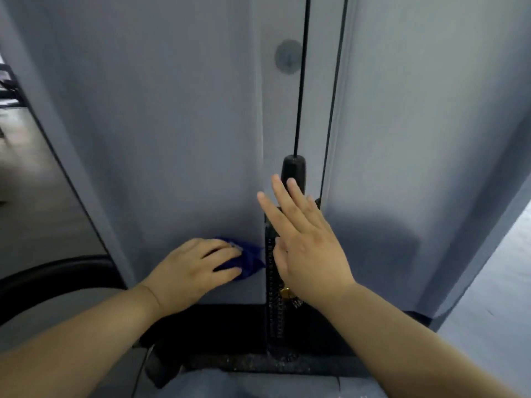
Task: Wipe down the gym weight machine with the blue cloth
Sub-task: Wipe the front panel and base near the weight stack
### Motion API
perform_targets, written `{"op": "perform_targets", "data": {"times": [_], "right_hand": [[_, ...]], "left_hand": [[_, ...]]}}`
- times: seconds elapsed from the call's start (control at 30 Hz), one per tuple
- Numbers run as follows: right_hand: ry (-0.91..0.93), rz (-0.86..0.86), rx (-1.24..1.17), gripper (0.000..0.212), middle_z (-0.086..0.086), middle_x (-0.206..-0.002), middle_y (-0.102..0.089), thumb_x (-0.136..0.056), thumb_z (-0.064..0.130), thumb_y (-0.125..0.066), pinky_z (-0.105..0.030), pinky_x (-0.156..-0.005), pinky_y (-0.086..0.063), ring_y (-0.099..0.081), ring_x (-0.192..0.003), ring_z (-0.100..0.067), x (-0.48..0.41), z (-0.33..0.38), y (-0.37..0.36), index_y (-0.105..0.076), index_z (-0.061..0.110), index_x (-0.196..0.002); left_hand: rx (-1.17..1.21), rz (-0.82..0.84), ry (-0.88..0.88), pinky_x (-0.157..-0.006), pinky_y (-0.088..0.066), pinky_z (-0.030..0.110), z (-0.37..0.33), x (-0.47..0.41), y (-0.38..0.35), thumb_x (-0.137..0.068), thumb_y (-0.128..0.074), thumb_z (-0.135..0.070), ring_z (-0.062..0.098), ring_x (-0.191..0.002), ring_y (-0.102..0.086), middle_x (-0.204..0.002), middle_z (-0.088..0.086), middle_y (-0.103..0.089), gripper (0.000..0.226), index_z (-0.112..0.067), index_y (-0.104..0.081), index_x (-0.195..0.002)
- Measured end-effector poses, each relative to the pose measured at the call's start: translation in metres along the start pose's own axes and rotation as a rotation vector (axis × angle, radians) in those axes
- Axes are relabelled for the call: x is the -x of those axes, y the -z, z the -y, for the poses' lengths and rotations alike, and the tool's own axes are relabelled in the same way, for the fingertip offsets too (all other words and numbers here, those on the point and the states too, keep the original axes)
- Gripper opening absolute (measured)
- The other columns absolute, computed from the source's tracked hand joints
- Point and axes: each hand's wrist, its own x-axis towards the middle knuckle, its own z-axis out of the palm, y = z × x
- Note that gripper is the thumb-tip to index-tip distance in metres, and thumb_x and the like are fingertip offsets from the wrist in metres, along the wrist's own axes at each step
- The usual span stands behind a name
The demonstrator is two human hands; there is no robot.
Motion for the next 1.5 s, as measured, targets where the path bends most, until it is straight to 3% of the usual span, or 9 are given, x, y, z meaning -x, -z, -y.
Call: {"op": "perform_targets", "data": {"times": [0.27,0.5,0.73,0.83,1.0,1.1,1.27,1.4,1.5], "right_hand": [[0.040,0.022,0.016,0.085,0.004,-0.162,0.003,-0.087,0.005,-0.059,-0.042,-0.120,-0.009,-0.005,-0.151,-0.022,-0.034,0.008,-0.007,-0.012,0.018,-0.156],[0.056,0.040,0.111,0.087,-0.002,-0.164,-0.005,-0.083,0.009,-0.063,-0.049,-0.121,-0.007,-0.002,-0.151,-0.024,-0.033,0.016,-0.012,-0.016,0.018,-0.155],[0.099,0.036,0.107,0.084,-0.003,-0.164,-0.013,-0.081,0.008,-0.064,-0.050,-0.120,-0.006,-0.005,-0.151,-0.023,-0.042,0.030,-0.014,-0.024,0.017,-0.154],[0.106,0.045,0.104,0.084,-0.004,-0.164,-0.013,-0.081,0.008,-0.064,-0.049,-0.119,-0.007,-0.006,-0.151,-0.024,-0.039,0.033,-0.019,-0.025,0.017,-0.154],[0.169,0.093,0.143,0.084,-0.004,-0.163,-0.015,-0.078,0.012,-0.069,-0.051,-0.118,-0.014,-0.010,-0.150,-0.025,-0.023,0.034,-0.033,-0.030,0.015,-0.152],[0.170,0.103,0.132,0.083,-0.004,-0.163,-0.015,-0.078,0.012,-0.068,-0.051,-0.119,-0.011,-0.007,-0.151,-0.024,-0.020,0.035,-0.039,-0.030,0.015,-0.152],[0.133,0.068,0.090,0.082,-0.007,-0.163,-0.016,-0.077,0.009,-0.067,-0.054,-0.117,-0.009,-0.002,-0.150,-0.023,-0.019,0.041,-0.048,-0.032,0.015,-0.151],[0.139,0.063,0.072,0.080,-0.006,-0.163,-0.016,-0.078,0.008,-0.065,-0.054,-0.117,-0.007,-0.004,-0.151,-0.024,-0.016,0.040,-0.053,-0.032,0.015,-0.151],[0.166,0.081,0.076,0.081,-0.005,-0.163,-0.015,-0.078,0.007,-0.065,-0.053,-0.118,-0.006,-0.004,-0.151,-0.024,-0.012,0.036,-0.055,-0.031,0.015,-0.152]], "left_hand": [[-0.018,-0.346,0.369,-0.099,-0.042,0.041,0.048,-0.037,0.056,-0.097,-0.050,-0.007,0.038,-0.106,-0.056,-0.121,0.023,-0.061,0.028,-0.009,-0.071,-0.116],[0.056,-0.013,0.141,-0.089,-0.052,0.044,0.018,0.042,0.008,-0.102,-0.026,-0.005,0.032,-0.112,-0.058,-0.124,0.015,-0.063,0.040,-0.017,-0.060,-0.118],[-0.144,-0.312,0.507,-0.093,-0.044,0.048,0.072,0.025,0.065,-0.092,-0.056,-0.005,0.040,-0.105,-0.054,-0.122,0.019,-0.058,0.027,-0.012,-0.066,-0.116],[-0.089,-0.243,0.514,-0.096,-0.041,0.044,0.056,0.049,0.045,-0.083,-0.059,-0.008,0.041,-0.100,-0.054,-0.118,0.019,-0.057,0.032,-0.010,-0.068,-0.113],[0.023,0.056,0.434,-0.075,-0.058,0.047,0.007,0.098,0.000,-0.073,-0.070,-0.005,0.033,-0.097,-0.052,-0.111,0.015,-0.063,0.031,-0.013,-0.074,-0.103],[0.031,-0.057,0.457,-0.079,-0.055,0.046,0.018,0.078,0.016,-0.082,-0.053,-0.009,0.033,-0.096,-0.054,-0.108,0.015,-0.064,0.025,-0.010,-0.073,-0.097],[-0.022,-0.239,0.563,-0.088,-0.048,0.042,0.023,0.061,0.020,-0.083,-0.061,-0.004,0.038,-0.098,-0.053,-0.109,0.018,-0.063,0.012,-0.006,-0.071,-0.090],[0.042,-0.054,0.463,-0.071,-0.056,0.043,-0.021,0.098,-0.034,-0.081,-0.061,-0.004,0.034,-0.097,-0.049,-0.108,0.014,-0.060,0.010,-0.010,-0.070,-0.079],[0.146,0.111,0.462,-0.057,-0.055,0.034,-0.044,0.114,-0.054,-0.057,-0.086,-0.001,0.027,-0.092,-0.045,-0.101,0.010,-0.065,0.026,-0.013,-0.069,-0.072]]}}
